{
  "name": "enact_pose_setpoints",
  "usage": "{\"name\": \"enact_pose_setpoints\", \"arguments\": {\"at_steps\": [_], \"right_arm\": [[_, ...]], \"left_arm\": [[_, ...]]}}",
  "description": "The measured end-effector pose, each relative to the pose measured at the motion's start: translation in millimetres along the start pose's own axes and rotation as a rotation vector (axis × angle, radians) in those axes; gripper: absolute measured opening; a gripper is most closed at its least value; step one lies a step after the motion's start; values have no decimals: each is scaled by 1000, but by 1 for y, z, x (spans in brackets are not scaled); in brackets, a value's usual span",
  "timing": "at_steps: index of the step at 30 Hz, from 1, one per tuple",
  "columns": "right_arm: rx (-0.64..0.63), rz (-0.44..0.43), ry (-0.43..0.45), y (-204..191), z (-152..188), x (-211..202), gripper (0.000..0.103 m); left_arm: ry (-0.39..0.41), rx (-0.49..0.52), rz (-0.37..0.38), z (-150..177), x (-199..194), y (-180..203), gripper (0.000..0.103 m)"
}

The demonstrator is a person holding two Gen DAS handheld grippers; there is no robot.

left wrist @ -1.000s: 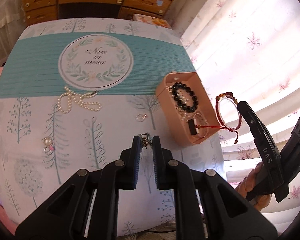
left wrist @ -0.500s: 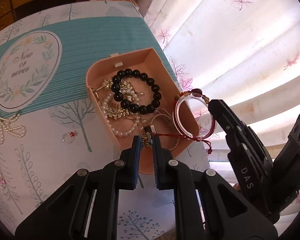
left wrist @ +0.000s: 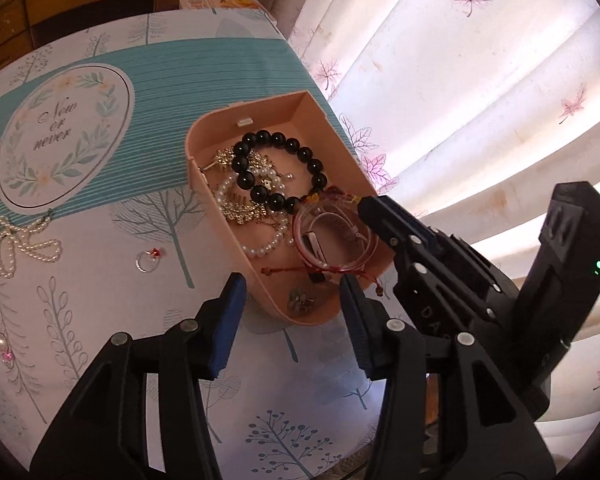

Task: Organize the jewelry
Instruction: 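Withdraw both open tools from the box back over the bed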

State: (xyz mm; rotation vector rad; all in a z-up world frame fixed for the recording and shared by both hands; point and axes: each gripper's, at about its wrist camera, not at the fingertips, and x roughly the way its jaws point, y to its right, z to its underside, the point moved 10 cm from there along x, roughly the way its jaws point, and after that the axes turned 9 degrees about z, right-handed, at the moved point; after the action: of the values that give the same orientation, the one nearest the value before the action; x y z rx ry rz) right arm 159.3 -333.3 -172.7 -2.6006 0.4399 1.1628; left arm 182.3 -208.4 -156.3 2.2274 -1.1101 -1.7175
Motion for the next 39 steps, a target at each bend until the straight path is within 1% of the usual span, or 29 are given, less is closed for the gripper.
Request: {"name": "enact_pose_setpoints", "arguments": {"at_steps": [2, 3, 7, 12, 18, 23, 25, 27, 31, 36, 38, 39], "right_arm": [[-6, -23, -37, -8, 7, 9, 10], [-1, -25, -51, -10, 10, 12, 12], [18, -52, -87, -20, 19, 17, 13], [3, -75, -81, -36, 26, 6, 13], [-60, -114, -55, -67, 32, -21, 14], [-116, -132, -32, -93, 38, -46, 15], [-130, -142, -27, -100, 40, -54, 18], [-148, -148, -20, -109, 44, -63, 21], [-195, -167, -21, -129, 53, -75, 22], [-259, -195, -39, -155, 66, -81, 23], [-285, -213, -52, -165, 72, -81, 26], [-303, -225, -61, -172, 77, -81, 33]], "left_arm": [[31, -9, -11, 2, -15, -7, 45], [46, -16, -22, 3, -22, -11, 45], [110, -49, -80, 14, -52, -36, 45], [169, -89, -150, 34, -89, -71, 45], [226, -142, -217, 62, -128, -110, 45], [251, -180, -235, 82, -150, -127, 45], [265, -180, -246, 88, -159, -131, 45], [280, -174, -264, 94, -167, -134, 45], [304, -163, -319, 107, -184, -144, 45], [295, -175, -332, 130, -199, -163, 45], [287, -178, -343, 139, -202, -172, 45], [281, -180, -347, 145, -203, -178, 45]]}}
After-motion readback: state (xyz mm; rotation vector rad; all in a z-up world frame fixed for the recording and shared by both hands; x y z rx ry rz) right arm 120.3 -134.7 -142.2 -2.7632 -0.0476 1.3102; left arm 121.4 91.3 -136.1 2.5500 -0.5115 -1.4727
